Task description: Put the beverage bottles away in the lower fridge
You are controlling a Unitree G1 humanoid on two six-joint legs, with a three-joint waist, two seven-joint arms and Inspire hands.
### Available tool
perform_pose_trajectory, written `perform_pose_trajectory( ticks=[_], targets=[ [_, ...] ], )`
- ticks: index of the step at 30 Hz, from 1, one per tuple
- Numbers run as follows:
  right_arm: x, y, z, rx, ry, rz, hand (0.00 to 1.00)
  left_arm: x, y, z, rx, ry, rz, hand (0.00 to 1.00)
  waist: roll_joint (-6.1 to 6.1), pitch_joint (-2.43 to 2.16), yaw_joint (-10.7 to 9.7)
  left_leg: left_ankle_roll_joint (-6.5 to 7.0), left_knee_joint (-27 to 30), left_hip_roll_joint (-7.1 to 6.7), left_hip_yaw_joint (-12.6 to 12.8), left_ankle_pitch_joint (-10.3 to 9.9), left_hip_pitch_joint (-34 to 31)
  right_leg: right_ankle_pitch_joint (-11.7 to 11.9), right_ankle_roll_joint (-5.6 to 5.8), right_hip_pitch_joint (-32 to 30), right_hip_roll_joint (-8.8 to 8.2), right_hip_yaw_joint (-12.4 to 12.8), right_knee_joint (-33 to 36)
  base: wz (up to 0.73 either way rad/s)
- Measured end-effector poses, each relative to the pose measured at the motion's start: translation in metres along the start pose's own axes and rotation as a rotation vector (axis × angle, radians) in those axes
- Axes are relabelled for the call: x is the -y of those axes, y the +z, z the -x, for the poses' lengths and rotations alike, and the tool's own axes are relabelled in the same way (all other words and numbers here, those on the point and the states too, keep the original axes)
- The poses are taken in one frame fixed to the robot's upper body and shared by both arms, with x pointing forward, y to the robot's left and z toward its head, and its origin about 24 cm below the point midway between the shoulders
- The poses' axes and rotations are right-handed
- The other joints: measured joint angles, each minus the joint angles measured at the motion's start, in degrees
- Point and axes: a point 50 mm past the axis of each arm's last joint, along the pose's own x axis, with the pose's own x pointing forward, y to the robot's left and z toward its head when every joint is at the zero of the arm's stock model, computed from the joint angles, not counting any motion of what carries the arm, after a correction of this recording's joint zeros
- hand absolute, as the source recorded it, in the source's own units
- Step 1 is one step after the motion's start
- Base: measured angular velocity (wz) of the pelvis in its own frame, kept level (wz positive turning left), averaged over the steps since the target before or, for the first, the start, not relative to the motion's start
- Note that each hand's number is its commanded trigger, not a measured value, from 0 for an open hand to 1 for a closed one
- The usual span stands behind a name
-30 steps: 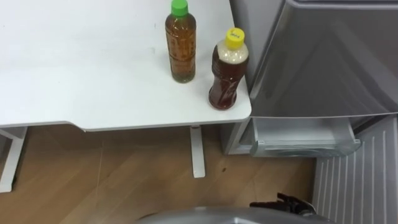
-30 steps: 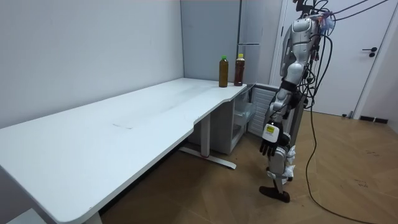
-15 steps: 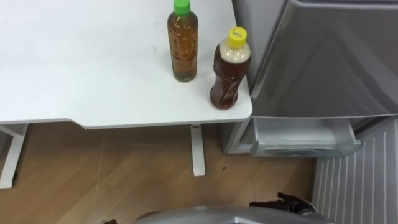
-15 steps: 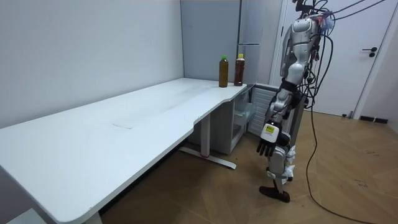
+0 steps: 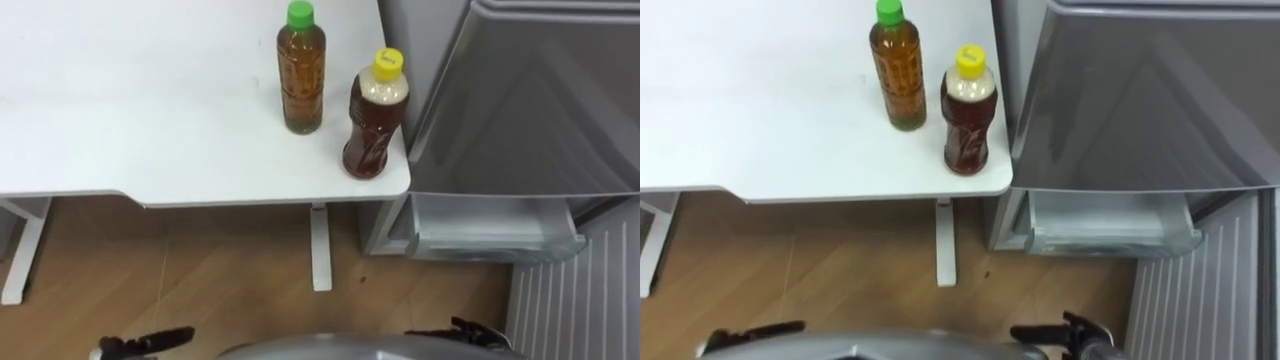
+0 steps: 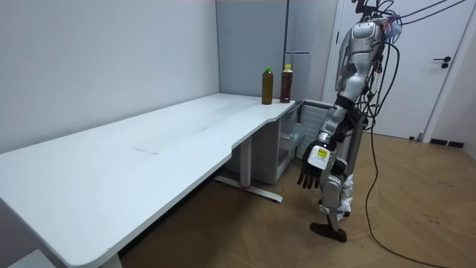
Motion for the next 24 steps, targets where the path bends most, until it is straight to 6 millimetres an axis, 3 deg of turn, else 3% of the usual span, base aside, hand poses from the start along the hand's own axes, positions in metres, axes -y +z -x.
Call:
perform_pose_trajectory(
  ticks=[4,7,14,24],
  targets=[
    [0.002,-0.001,0.000,0.005,-0.013,0.003,0.00,-0.007,0.013,0.001,0.068,0.112,0.088,0.00,0.05,0.00,0.84,0.00,-0.05,-0.01,0.03,0.00,-0.01,0.00,0.00,-0.26,0.01,0.16,-0.04,0.00],
    [0.001,0.002,0.000,0.030,-0.019,0.018,0.00,-0.008,0.036,0.005,0.162,0.169,0.154,0.00,0.05,0.00,1.05,0.00,0.02,-0.01,-0.01,0.00,-0.22,0.00,0.00,-0.21,0.03,0.16,0.04,0.01],
    [0.003,0.004,0.001,0.070,-0.043,0.054,0.00,0.005,0.099,0.035,0.491,0.197,0.309,0.00,0.12,-0.07,0.57,-0.01,0.74,-0.14,-1.17,0.01,-1.01,0.00,0.00,-0.15,-0.03,-1.09,0.07,0.09],
    [0.006,0.003,0.003,0.099,-0.074,0.084,0.00,0.000,0.150,0.073,0.814,0.220,0.410,0.00,0.40,-0.04,0.61,-0.03,0.85,-0.12,-1.54,0.00,-1.19,0.00,0.00,-0.43,-0.06,-1.90,0.02,0.01]
  ],
)
